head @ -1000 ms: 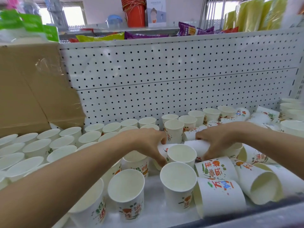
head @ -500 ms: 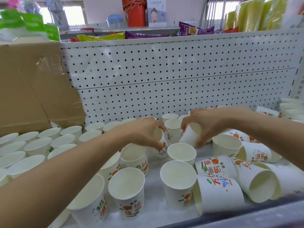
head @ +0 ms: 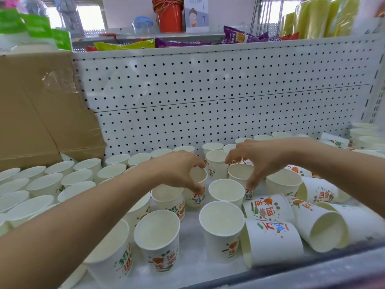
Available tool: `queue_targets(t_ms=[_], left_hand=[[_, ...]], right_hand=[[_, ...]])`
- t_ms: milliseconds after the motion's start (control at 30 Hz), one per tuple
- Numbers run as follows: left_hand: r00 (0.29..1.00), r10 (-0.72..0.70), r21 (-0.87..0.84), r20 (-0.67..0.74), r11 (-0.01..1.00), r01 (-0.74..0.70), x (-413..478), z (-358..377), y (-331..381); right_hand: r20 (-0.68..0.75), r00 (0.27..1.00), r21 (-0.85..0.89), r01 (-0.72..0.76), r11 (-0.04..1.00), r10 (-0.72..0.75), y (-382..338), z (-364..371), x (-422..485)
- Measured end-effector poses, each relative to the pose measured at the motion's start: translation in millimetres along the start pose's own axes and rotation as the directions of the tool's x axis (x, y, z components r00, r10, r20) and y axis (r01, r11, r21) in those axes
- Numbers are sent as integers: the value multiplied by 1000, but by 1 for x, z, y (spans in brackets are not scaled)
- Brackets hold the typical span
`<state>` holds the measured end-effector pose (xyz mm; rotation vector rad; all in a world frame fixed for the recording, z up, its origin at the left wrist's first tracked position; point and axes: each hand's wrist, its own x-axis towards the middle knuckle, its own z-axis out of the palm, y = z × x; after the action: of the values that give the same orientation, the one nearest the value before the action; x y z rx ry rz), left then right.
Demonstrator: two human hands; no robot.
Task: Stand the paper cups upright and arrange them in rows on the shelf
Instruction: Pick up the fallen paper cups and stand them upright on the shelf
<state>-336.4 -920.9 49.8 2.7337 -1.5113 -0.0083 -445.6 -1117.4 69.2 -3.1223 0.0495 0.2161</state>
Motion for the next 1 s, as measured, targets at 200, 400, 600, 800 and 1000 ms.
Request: queue_targets(t_ms=[200, 400, 600, 800, 1000], left_hand=[[990, 94, -87, -102, 991, -103, -15, -11, -1], [964, 262, -249, -49, 931, -266, -23, -6, 22], [958, 283, -95, -47, 954, -286, -27, -5, 24], [967, 254, -4, 29, 967, -254, -43, -7, 21], [959, 282, 91, 16, 955, -283, -35, -2, 25]], right_hand=[[-81, 997, 102, 9, 995, 0, 12, -5, -18], [-94, 994, 70, 54, 996, -47, 12, 3, -17], [-116, 987, 22, 116, 993, -113, 0, 21, -5], [-128, 975, 186, 206, 961, -184, -2, 16, -1], [-252, 964, 356, 10, 934, 86, 43, -10, 5]])
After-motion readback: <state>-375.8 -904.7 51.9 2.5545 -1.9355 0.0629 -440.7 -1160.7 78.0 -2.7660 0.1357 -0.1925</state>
